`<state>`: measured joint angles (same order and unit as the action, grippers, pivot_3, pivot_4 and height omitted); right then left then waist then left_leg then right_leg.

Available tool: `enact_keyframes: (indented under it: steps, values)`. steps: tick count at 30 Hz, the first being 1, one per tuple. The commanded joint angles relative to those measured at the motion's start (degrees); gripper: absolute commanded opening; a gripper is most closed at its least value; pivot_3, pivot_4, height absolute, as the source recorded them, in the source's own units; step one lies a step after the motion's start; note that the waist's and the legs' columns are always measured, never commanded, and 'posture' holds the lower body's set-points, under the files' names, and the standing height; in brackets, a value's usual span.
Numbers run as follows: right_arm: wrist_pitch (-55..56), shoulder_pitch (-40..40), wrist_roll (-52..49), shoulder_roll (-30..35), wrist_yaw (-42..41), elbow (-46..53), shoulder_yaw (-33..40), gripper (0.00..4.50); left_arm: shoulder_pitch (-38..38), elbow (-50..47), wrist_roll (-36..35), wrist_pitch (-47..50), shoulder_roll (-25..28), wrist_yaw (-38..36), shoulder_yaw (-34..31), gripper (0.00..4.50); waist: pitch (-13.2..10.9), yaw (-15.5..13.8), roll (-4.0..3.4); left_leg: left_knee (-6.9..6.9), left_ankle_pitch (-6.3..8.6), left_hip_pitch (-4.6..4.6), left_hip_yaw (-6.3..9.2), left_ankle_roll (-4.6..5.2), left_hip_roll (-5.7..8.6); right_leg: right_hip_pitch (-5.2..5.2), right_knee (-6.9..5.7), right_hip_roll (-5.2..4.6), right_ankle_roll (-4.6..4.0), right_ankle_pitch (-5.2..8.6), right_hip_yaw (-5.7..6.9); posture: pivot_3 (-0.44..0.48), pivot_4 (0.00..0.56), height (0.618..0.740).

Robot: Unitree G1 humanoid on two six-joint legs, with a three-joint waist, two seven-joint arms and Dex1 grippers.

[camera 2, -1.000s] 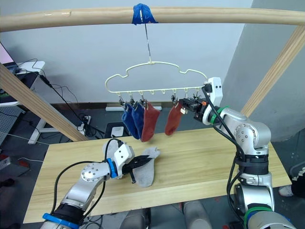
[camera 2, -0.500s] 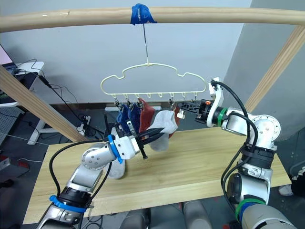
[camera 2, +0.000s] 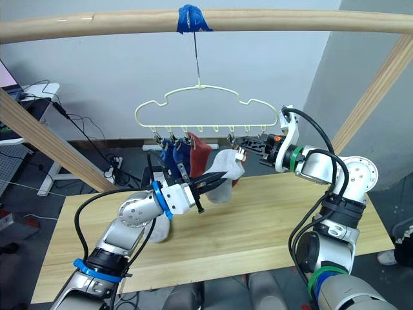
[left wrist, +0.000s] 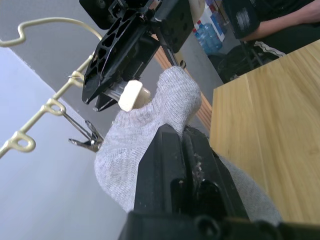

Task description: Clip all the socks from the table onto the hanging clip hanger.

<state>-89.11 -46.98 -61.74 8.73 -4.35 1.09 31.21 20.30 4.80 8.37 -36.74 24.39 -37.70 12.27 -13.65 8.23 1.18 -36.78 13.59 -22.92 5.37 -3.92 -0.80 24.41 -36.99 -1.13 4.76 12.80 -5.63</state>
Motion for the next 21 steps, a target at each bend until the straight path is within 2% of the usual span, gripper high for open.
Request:
enact_keyframes:
  steps: [1,21]
  values:
    - [0.0,-0.7,-2.1,-0.2,0.9,2.2,0.7,0.19,0.4,-1.4,-0.6,-1.6,-0.3,1.4,0.3,0.01,0.0,0.0,0.00,0.00,0.00,0.00,0.00,0.00,0.00,0.00,0.00,0.00,0.00,0.00,0.00,-0.149,0.197,0.740]
    - [0.2,-0.2,-4.0,0.0,2.2,2.3,-0.9,0.19,3.4,1.0,3.2,-1.6,-0.1,4.1,1.0,0.01,0.0,0.1,0.00,0.00,0.00,0.00,0.00,0.00,0.00,0.00,0.00,0.00,0.00,0.00,0.00,-0.141,0.195,0.740]
